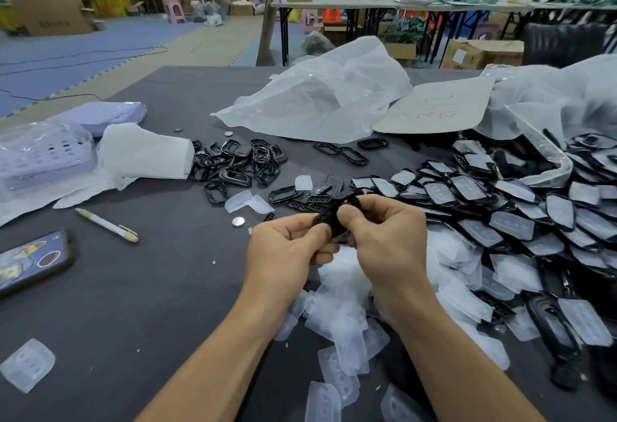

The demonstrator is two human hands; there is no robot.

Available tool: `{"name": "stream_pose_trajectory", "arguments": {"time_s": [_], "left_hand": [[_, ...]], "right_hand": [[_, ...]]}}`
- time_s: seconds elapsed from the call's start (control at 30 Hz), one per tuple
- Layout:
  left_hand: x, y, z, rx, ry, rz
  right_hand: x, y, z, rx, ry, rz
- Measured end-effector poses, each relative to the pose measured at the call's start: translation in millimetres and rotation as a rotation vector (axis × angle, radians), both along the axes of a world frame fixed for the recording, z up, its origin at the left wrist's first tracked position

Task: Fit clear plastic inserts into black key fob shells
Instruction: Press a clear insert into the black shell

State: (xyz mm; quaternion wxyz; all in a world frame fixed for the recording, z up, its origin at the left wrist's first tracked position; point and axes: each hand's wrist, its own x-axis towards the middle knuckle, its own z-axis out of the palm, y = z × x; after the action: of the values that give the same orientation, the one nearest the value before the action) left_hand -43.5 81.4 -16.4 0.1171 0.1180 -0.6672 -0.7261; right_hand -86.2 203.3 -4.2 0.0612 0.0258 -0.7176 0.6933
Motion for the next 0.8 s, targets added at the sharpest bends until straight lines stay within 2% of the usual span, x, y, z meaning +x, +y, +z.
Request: {"name": "stream_pose_trajectory", "arguments": {"time_s": [0.13, 0.27, 0.33, 0.43, 0.57, 0.7, 0.8], "left_hand": [[-2, -3, 1, 0.032, -0.033, 0.046], [1, -3, 1, -0.077, -0.023, 0.101], [2, -2, 1, -0.152, 0.001, 0.143], [4, -1, 2, -0.232, 0.073, 0.160], [-1, -4, 2, -0.083, 0.080, 0.103], [-5, -10, 0, 0.006, 0.031, 0.127], [-9, -20, 2, 0.100, 0.014, 0.237]], "right_hand": [[-1, 1, 1, 0.025, -0.042, 0.086], [0, 3, 4, 0.090, -0.095, 0.253], [1, 2, 4, 0.140, -0.104, 0.246], [2, -1, 5, 0.073, -0.121, 0.177], [5, -4, 6, -0.049, -0.114, 0.157], [7, -6, 5, 0.130, -0.015, 0.205], [0, 1, 3, 0.139, 0.003, 0.092]]}}
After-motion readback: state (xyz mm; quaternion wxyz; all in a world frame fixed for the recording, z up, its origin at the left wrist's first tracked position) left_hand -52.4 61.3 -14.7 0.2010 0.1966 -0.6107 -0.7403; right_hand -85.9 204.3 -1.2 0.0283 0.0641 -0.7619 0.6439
